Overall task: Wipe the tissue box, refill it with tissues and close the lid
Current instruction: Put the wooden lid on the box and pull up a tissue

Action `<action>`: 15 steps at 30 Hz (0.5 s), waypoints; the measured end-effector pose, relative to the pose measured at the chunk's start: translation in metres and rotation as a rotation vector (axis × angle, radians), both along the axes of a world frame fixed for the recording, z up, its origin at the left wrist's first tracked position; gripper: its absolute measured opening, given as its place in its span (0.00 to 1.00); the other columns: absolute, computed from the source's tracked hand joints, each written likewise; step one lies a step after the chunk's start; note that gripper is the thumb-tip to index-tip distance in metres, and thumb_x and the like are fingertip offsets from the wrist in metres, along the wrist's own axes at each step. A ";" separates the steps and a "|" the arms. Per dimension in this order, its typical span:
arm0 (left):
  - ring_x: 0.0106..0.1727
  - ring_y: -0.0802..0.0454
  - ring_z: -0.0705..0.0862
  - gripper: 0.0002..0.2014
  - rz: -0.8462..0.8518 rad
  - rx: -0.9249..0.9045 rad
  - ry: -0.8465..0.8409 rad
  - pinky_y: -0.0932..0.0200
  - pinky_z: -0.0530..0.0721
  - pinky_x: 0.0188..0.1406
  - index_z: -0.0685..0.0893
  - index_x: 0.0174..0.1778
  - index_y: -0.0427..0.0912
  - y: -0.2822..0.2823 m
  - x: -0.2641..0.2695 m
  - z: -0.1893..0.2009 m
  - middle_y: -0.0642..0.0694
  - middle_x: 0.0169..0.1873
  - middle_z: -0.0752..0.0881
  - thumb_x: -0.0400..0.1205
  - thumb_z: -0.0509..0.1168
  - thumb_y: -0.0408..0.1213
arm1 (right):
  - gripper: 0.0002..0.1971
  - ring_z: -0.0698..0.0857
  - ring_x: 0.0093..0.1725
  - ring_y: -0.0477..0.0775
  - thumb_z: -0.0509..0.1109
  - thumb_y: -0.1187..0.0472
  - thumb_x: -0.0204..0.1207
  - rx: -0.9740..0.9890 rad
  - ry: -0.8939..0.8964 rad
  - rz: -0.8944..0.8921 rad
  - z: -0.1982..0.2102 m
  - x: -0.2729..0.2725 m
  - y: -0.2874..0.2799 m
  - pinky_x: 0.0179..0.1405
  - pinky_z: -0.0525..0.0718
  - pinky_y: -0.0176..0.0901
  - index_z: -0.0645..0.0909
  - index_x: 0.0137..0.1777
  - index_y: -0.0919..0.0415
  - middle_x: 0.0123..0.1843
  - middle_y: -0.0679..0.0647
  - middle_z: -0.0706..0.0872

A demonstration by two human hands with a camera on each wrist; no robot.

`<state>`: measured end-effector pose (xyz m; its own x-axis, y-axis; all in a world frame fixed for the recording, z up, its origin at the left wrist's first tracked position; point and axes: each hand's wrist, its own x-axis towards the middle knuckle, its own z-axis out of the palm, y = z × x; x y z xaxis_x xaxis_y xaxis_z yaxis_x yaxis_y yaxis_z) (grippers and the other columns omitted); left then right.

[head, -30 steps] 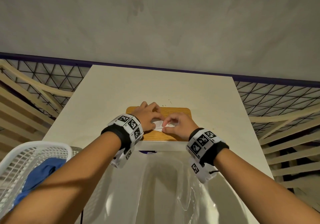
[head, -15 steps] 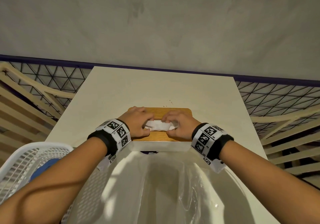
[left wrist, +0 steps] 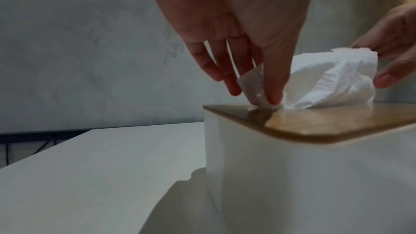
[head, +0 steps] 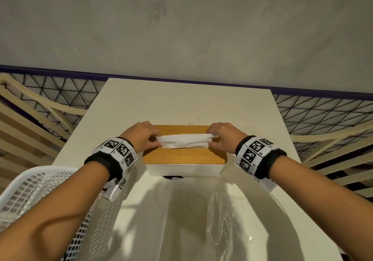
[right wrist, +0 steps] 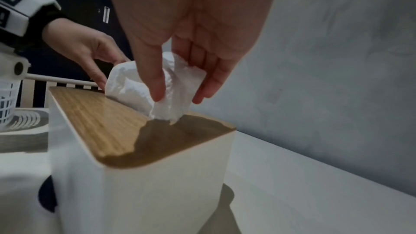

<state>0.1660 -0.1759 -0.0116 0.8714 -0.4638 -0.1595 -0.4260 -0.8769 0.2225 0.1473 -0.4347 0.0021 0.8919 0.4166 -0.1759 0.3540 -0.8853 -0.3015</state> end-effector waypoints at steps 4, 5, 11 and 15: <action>0.44 0.54 0.74 0.11 0.018 -0.071 -0.030 0.68 0.72 0.41 0.85 0.52 0.38 -0.001 -0.009 -0.003 0.48 0.42 0.79 0.80 0.65 0.41 | 0.09 0.78 0.41 0.55 0.67 0.61 0.78 0.097 0.019 -0.073 -0.004 -0.008 -0.004 0.40 0.70 0.39 0.83 0.51 0.66 0.48 0.64 0.87; 0.44 0.54 0.73 0.11 0.003 -0.079 -0.035 0.72 0.68 0.37 0.84 0.52 0.37 -0.003 -0.010 -0.004 0.48 0.42 0.80 0.81 0.64 0.41 | 0.09 0.79 0.42 0.57 0.67 0.61 0.78 0.105 0.007 -0.089 -0.005 -0.009 -0.005 0.40 0.70 0.38 0.83 0.52 0.66 0.48 0.64 0.88; 0.42 0.49 0.79 0.06 0.190 -0.306 -0.091 0.57 0.76 0.45 0.86 0.43 0.33 0.000 -0.013 -0.008 0.38 0.42 0.88 0.77 0.69 0.33 | 0.06 0.80 0.41 0.59 0.66 0.64 0.77 0.217 -0.092 -0.292 -0.014 -0.014 0.000 0.38 0.71 0.39 0.82 0.47 0.67 0.46 0.65 0.87; 0.47 0.44 0.82 0.06 0.289 -0.292 -0.117 0.54 0.77 0.49 0.86 0.44 0.34 -0.007 -0.015 -0.007 0.41 0.42 0.87 0.77 0.68 0.33 | 0.06 0.78 0.41 0.60 0.63 0.64 0.77 0.199 -0.128 -0.367 -0.016 -0.018 0.007 0.38 0.75 0.43 0.79 0.49 0.66 0.46 0.64 0.86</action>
